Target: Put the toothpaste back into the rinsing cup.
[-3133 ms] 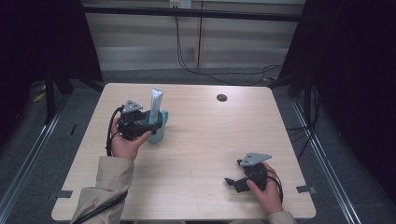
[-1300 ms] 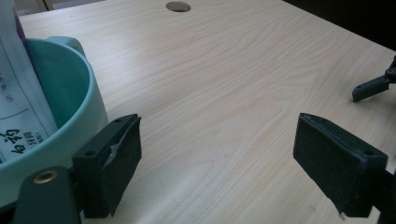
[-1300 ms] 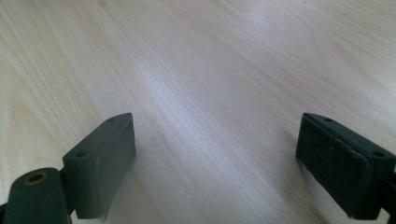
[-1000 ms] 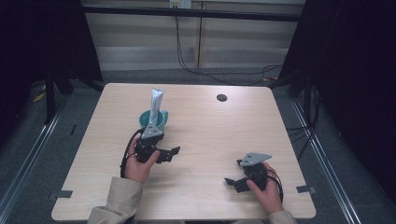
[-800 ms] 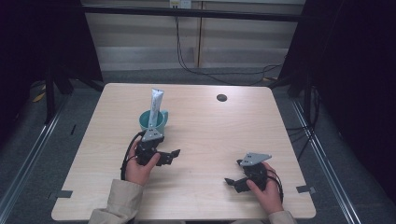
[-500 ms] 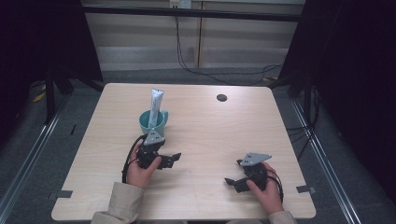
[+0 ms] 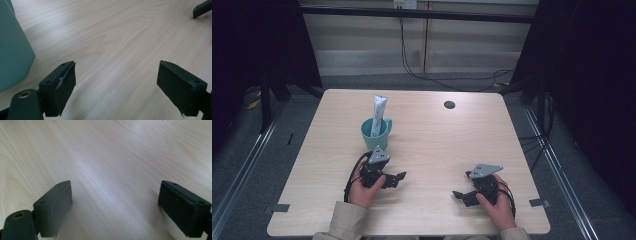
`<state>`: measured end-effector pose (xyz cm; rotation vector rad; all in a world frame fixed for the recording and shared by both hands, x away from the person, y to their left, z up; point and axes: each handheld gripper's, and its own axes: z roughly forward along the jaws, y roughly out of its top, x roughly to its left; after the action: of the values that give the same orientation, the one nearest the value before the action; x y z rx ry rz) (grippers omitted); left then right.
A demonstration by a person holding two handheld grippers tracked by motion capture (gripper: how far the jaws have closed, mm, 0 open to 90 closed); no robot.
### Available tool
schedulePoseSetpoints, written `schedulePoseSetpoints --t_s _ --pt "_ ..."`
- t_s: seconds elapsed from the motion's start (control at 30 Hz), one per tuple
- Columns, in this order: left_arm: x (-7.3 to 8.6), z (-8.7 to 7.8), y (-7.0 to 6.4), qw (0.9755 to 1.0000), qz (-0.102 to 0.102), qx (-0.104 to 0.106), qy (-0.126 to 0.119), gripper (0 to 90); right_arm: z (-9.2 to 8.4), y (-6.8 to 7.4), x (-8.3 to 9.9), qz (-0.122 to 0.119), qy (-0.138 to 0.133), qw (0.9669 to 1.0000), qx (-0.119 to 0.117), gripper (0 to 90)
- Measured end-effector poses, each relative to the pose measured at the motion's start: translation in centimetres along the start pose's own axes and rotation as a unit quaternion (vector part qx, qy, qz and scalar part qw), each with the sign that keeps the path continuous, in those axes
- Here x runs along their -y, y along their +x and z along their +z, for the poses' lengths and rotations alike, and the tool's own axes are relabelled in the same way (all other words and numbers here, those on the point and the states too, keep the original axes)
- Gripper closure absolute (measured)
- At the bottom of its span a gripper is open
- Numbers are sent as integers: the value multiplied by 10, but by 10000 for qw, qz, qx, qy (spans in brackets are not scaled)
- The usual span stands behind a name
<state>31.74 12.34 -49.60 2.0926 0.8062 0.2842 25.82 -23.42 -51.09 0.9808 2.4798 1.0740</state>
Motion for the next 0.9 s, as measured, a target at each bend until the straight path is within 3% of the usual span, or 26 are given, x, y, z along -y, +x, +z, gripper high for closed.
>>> schedulePoseSetpoints --t_s 0.37,0.4,0.9 --pt "10 2 -4 9996 211 -89 178 155 -1 1 1 29 4 10000 20 113" --pt "10 3 -5 9997 158 -81 163 155 -1 1 1 28 1 10000 21 113" --pt "12 5 -11 9981 424 -237 379 156 -1 1 1 29 3 10000 20 113"
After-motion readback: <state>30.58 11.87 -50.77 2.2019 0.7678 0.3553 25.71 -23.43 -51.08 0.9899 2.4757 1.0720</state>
